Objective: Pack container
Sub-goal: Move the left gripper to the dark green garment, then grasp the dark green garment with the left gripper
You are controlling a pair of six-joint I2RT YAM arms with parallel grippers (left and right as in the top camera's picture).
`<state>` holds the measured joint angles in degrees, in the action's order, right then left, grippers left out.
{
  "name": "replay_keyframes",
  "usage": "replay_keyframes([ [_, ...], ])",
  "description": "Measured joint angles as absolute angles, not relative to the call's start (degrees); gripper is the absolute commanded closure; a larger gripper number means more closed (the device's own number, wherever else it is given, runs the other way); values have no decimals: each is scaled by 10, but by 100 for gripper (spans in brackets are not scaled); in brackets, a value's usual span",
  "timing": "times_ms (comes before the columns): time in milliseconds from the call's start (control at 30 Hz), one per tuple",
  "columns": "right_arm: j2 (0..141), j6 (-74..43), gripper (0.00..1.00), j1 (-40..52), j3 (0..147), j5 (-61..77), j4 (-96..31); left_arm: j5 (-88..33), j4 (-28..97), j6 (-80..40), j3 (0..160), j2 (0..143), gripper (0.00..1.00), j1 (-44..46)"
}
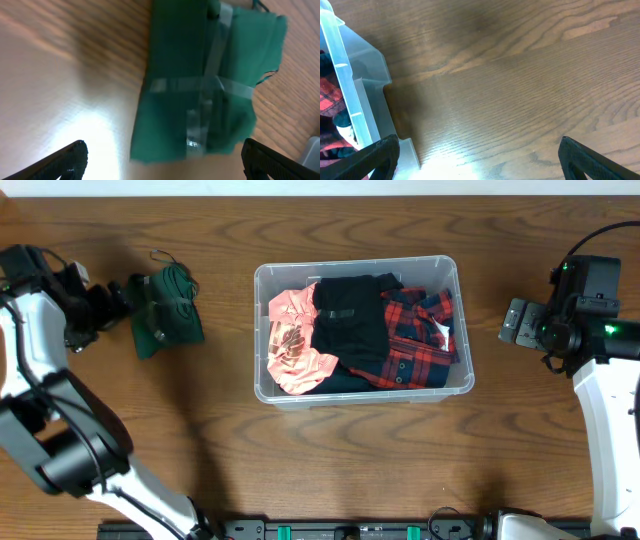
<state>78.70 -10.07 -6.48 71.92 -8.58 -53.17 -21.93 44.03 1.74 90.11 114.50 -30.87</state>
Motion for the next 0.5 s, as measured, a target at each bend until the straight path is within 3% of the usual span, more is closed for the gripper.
replay_keyframes([
  [367, 787, -101, 1, -65, 719, -86, -533, -285, 402, 59, 901, 1243, 0, -294],
  [500, 787, -101, 1, -65, 719, -86, -533, -291, 402, 59, 901, 1244, 23, -286],
])
